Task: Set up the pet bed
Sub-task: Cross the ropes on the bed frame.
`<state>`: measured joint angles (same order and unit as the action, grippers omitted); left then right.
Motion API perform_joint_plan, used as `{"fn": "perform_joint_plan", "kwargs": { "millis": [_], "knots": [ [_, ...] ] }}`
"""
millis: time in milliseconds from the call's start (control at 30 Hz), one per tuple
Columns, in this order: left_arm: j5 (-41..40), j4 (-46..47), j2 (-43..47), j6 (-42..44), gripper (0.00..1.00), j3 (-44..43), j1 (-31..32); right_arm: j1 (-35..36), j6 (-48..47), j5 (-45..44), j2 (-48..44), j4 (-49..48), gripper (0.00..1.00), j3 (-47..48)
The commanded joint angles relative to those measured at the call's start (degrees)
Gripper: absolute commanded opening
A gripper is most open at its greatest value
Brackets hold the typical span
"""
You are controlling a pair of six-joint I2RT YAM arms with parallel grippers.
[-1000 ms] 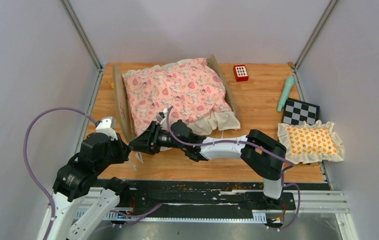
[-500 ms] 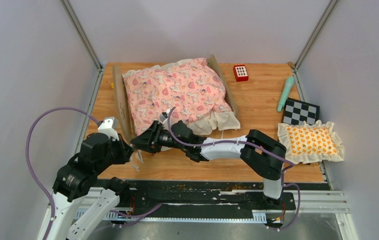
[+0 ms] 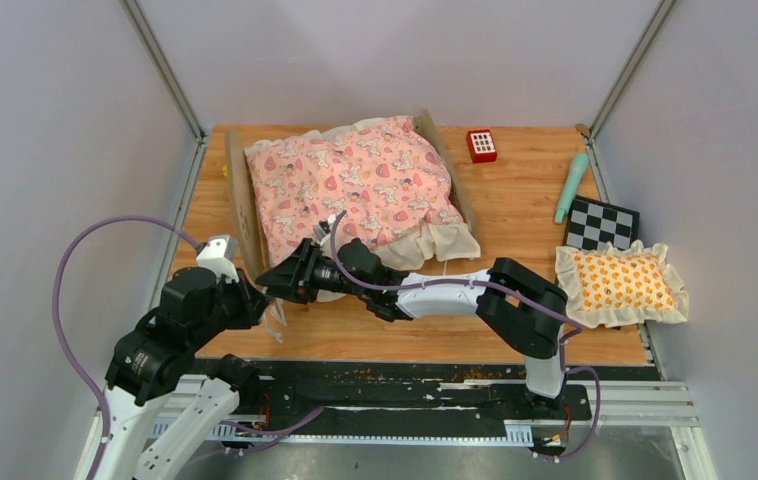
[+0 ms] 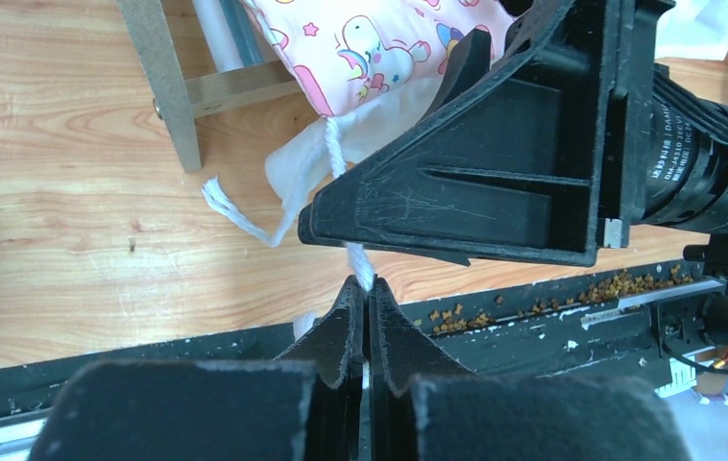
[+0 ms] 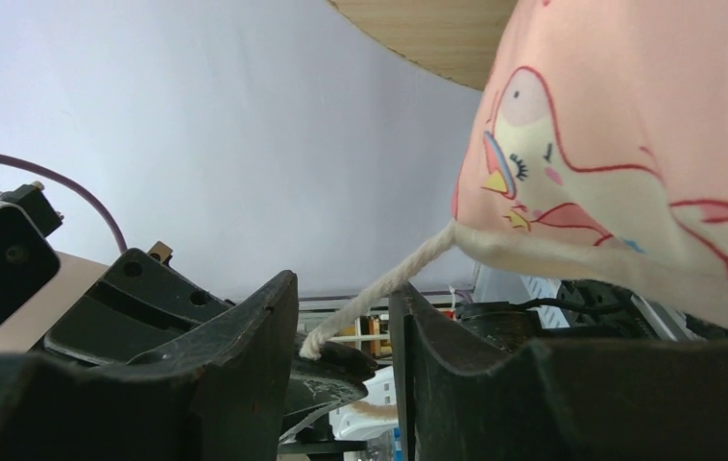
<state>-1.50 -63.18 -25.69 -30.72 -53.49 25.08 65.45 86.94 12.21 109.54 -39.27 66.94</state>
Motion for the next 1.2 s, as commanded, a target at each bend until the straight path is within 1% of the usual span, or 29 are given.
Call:
{"fn": "perform_joint_plan", "kwargs": {
  "millis": [0, 100, 233, 400, 533, 600, 667, 700, 733, 833, 900, 1167],
  "knots": [
    [0.62, 2.24, 0.55, 0.65, 0.04, 0.4, 0.06, 0.25, 0.9, 0.61, 1.07, 0.68, 0.4, 2.26],
    [0.17, 2.44, 0.4, 0.72, 0.07, 0.5, 0.06, 0.7, 0.64, 0.95, 1.14, 0.68, 0.38, 2.23],
    [-0.72, 2.45, 0.54, 0.49, 0.09, 0.63, 0.06, 1.13, 0.62, 1.59, 0.76, -0.07, 0.35, 1.47],
    [-1.83, 2.36, 0.91, 0.39, 0.1, 0.67, 0.06, 1.23, 1.22, 1.73, -0.47, -2.39, 0.23, -1.04],
    [-2.7, 2.03, 0.74, 0.5, 0.13, 0.76, 0.06, 1.24, 1.15, 2.46, -1.11, -3.16, 0.15, -1.1],
    [-3.04, 2.01, 0.73, 0.44, 0.21, 0.91, 0.06, 1.22, 1.04, 2.43, -1.43, -3.29, 0.09, -1.11],
    [-3.2, 2.07, 0.61, 0.48, 0.38, 0.95, 0.04, 1.16, 0.75, 2.07, -1.73, -3.65, 0.03, -1.19],
    [-3.29, 2.09, 0.66, 0.53, 0.44, 0.89, 0.05, 0.98, 0.45, 1.87, -1.89, -3.66, 0.01, -1.07],
    [-3.4, 2.03, 0.67, 0.54, 0.53, 0.7, 0.06, 0.66, -0.03, 1.7, -1.87, -3.45, 0.0, -0.88],
    [-3.57, 2.3, 1.14, 0.74, 0.64, -0.03, 0.01, -0.56, -0.4, 1.85, -1.27, -3.1, 0.0, -0.1],
    [-3.63, 2.88, 1.94, 1.16, 0.67, -0.32, 0.06, -1.57, -0.16, 1.86, -0.88, -3.22, 0.0, 0.18],
    [-6.19, 3.8, 3.11, 4.07, 0.68, -1.09, 0.07, -5.34, -0.7, 0.04, -1.02, -1.91, 0.0, 2.17]
  ]
}}
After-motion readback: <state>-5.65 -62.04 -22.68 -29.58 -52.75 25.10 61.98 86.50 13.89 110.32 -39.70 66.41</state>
